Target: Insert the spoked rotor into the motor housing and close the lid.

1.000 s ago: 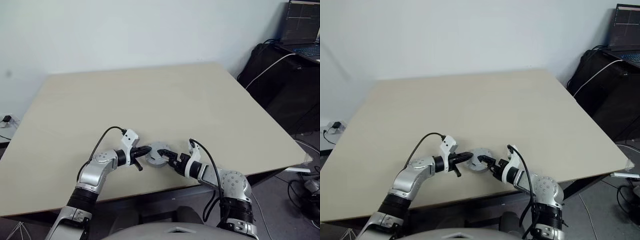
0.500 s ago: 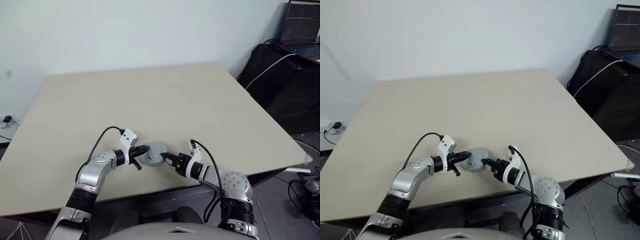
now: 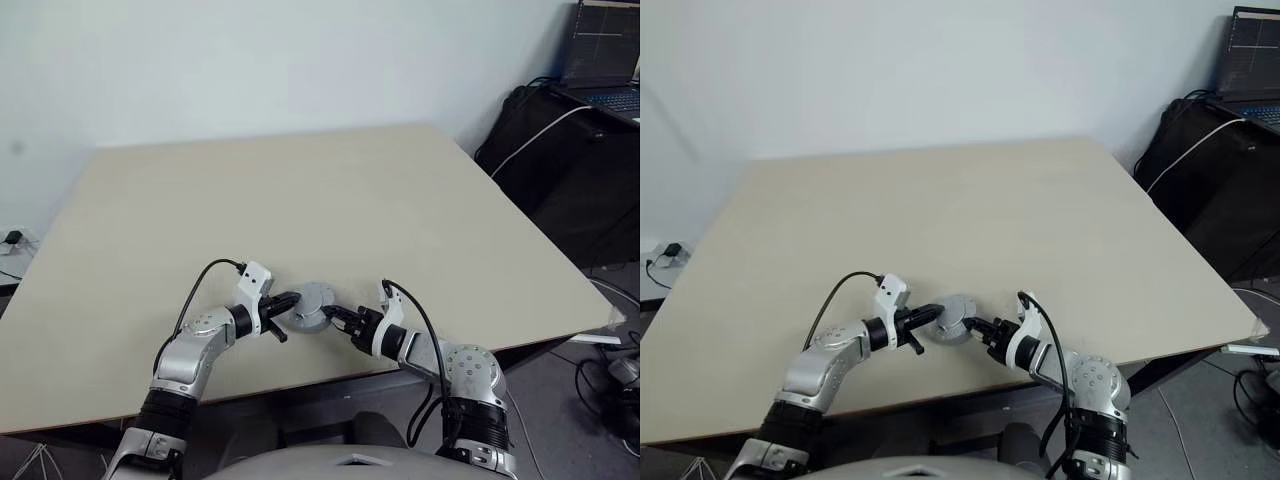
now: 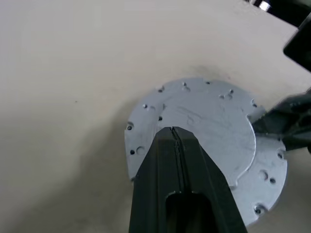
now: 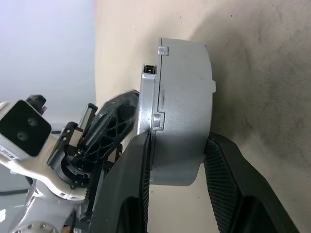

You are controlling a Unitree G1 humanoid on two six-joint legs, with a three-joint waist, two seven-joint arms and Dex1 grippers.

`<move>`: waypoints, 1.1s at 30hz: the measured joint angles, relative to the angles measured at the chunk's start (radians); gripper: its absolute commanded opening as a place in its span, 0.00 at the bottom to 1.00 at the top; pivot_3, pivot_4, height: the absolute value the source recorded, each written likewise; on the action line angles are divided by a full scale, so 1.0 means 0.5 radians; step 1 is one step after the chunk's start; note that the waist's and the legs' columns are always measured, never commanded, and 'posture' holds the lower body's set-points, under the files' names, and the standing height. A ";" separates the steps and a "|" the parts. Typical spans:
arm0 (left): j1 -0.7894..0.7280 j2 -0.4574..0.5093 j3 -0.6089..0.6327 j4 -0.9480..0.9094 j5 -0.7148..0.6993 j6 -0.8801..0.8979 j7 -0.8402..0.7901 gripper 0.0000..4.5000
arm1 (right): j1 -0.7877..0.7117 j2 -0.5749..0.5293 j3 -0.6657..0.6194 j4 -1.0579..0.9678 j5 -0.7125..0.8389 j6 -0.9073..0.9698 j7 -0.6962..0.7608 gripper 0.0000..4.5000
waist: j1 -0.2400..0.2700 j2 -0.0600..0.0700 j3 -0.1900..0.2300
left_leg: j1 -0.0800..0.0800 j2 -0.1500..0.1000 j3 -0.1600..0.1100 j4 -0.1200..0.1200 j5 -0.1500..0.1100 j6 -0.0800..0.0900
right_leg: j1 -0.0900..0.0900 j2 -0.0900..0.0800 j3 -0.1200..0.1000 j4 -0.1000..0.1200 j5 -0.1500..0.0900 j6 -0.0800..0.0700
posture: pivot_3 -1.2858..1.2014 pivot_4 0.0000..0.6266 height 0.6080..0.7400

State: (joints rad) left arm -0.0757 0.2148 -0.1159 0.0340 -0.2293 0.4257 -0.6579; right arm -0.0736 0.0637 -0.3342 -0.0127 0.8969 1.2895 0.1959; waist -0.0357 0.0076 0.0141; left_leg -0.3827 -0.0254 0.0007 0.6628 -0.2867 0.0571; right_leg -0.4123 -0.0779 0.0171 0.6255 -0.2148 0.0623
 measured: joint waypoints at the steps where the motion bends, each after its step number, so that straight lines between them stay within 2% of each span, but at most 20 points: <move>1: 0.007 -0.011 0.025 -0.035 -0.014 0.000 0.036 0.00 | 0.001 0.001 -0.005 0.000 0.004 0.000 -0.002 0.28 | 0.001 0.000 0.000 | -0.001 0.000 0.000 0.000 0.000 0.000 | 0.000 0.000 0.000 0.000 0.000 0.000 | 0.52 0.00 1.00; 8: 0.201 -0.167 0.370 -0.478 -0.297 0.126 0.351 0.00 | 0.016 0.005 -0.033 -0.001 0.056 0.005 -0.031 0.28 | 0.005 0.001 0.000 | -0.007 0.000 0.000 -0.002 -0.001 -0.003 | -0.003 -0.002 0.000 -0.001 -0.003 -0.006 | 0.52 0.00 1.00; 12: 0.432 -0.343 0.515 -0.627 -0.542 0.299 0.525 0.00 | 0.037 0.015 -0.062 -0.001 0.110 0.015 -0.057 0.28 | 0.017 -0.001 0.002 | -0.009 -0.001 0.000 -0.001 -0.001 -0.002 | -0.003 -0.003 -0.001 -0.002 -0.005 -0.009 | 0.52 0.00 1.00; 17: 0.760 -0.548 0.568 -0.725 -0.808 0.378 0.649 0.00 | 0.047 0.024 -0.109 -0.001 0.227 0.045 -0.088 0.28 | 0.030 -0.001 0.008 | -0.021 -0.001 -0.002 0.003 0.000 -0.001 | -0.011 -0.003 -0.004 -0.002 -0.006 -0.010 | 0.52 0.00 1.00; 19: 0.861 -0.569 0.569 -0.762 -0.938 0.388 0.662 0.00 | 0.047 0.027 -0.123 -0.003 0.311 0.046 -0.096 0.28 | 0.036 0.000 0.010 | -0.024 -0.001 -0.003 0.004 0.000 -0.001 | -0.022 -0.002 -0.006 -0.002 -0.007 -0.011 | 0.52 0.00 1.00; 24: 1.079 -0.619 0.592 -0.879 -1.276 0.314 0.659 0.00 | 0.041 0.030 -0.135 -0.020 0.484 -0.011 -0.142 0.28 | 0.034 0.001 0.012 | -0.026 -0.001 -0.002 0.004 0.000 0.000 | -0.023 -0.001 -0.007 -0.003 -0.007 -0.012 | 0.52 0.00 1.00; 27: 1.182 -0.671 0.563 -0.900 -1.446 0.271 0.657 0.11 | 0.029 0.029 -0.126 -0.032 0.577 -0.076 -0.183 0.28 | 0.033 -0.001 0.014 | -0.026 -0.002 0.000 0.007 0.000 0.001 | -0.023 0.003 -0.009 -0.003 -0.008 -0.011 | 0.52 0.00 1.00; 33: 1.227 -0.678 0.521 -0.900 -1.720 0.224 0.659 0.55 | -0.049 0.018 -0.007 -0.037 0.700 -0.143 -0.246 0.28 | 0.021 0.001 0.018 | -0.022 -0.001 0.001 0.012 0.001 0.003 | -0.008 0.016 -0.009 -0.002 -0.008 -0.010 | 0.52 0.00 1.00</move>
State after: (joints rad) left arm 0.5379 -0.1239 0.1446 -0.4162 -1.0891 0.5376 -0.3282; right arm -0.0979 0.0727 -0.3377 -0.0310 1.2467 1.2178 0.0731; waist -0.0253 0.0082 0.0230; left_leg -0.3938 -0.0260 0.0014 0.6690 -0.2861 0.0584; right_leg -0.4161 -0.0698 0.0127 0.6246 -0.2186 0.0570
